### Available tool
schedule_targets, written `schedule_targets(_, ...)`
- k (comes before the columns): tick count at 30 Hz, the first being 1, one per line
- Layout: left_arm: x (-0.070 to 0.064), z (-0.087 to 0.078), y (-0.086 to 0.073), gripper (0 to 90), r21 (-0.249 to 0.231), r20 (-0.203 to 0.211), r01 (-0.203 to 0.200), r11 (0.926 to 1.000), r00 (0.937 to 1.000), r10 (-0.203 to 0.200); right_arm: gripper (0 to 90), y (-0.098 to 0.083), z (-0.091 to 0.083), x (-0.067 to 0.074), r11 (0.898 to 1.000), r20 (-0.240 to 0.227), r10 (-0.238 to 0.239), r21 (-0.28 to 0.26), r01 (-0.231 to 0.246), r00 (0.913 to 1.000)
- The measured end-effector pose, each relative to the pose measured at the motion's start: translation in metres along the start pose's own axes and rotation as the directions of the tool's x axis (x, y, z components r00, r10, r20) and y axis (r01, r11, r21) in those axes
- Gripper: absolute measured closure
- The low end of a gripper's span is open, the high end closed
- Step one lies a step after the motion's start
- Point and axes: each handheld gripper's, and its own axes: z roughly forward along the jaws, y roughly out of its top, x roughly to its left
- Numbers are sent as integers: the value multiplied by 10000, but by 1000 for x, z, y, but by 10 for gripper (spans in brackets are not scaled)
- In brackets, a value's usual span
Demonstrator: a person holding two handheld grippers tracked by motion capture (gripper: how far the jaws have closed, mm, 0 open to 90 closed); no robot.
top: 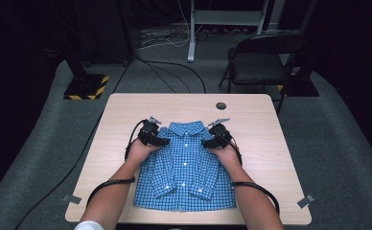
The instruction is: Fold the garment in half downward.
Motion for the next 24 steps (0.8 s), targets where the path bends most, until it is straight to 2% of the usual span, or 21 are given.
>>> schedule_targets(5,-3,0,-1,351,-53,-87,-285,9996,9996,284,353,1,0,2,9999,-146,-114,-38,114,9998)
schedule_targets(11,-6,0,-2,429,-156,-148,-409,9990,9991,407,451,1,-1,4,9996,-312,-242,-124,239,9992)
schedule_targets(14,-9,-1,-2,515,-241,-64,-519,9984,9986,518,521,1,-1,5,9991,-473,-411,-145,404,9980)
schedule_targets(19,-11,-1,-2,716,-284,266,-647,9975,9975,655,695,1,-2,7,9984,-888,-552,-161,539,9945)
schedule_targets(22,-11,-2,-3,785,-288,456,-731,9969,9962,744,797,1,-2,7,9969,-1164,-781,-173,766,9901)
schedule_targets(24,-11,-2,-4,816,-321,539,-731,9968,9957,748,824,1,-3,8,9963,-1275,-862,-135,852,9881)
